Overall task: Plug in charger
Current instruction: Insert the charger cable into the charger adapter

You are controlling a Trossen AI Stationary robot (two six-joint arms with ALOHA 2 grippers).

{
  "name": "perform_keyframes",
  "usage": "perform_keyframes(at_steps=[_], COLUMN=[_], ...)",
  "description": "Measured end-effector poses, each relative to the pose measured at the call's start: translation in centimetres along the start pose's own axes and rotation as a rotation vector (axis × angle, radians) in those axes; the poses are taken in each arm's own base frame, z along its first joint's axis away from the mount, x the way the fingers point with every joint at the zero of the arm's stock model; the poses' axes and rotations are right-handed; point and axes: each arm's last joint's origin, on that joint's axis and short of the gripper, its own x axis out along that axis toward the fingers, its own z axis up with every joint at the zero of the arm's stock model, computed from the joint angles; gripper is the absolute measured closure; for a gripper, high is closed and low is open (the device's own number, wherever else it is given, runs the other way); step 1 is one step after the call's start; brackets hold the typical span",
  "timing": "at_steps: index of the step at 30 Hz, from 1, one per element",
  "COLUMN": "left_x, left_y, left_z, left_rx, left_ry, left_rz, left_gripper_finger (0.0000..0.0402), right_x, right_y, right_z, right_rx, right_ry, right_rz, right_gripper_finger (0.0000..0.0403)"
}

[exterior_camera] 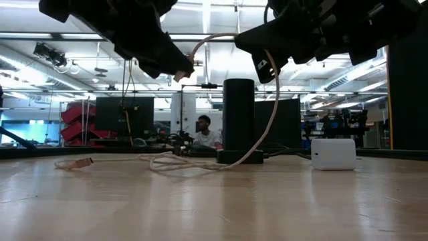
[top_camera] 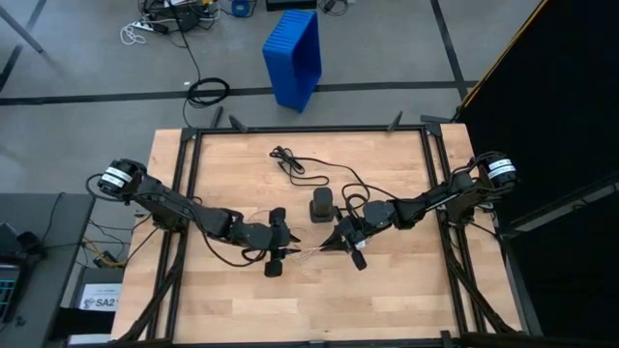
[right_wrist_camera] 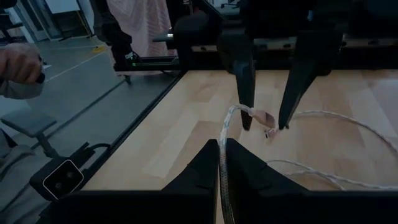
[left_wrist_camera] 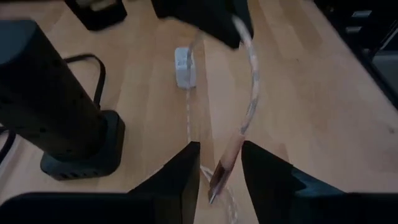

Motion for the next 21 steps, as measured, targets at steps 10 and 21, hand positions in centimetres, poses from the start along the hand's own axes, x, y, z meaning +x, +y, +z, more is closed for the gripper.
perform_keyframes(at_steps=[10,21], left_x=[-0.12,-0.15], left_y=[0.01,-0.25], left_z=[0.14,0.02], left_rx=[0.003,0.036], left_ry=[-0.009,0.014], left_rz=[-0.001,-0.094], left_gripper_finger=[0.0315,0.0394], right_x=[0.0,0.0], right_y=[0.0,-0.01], right_z=[-0.04,-0.08], right_rx=[0.007,0.022], right_ry=[0.005,0.007], right_rz=[0.0,-0.001], right_gripper_finger=[0.0403,0.0403])
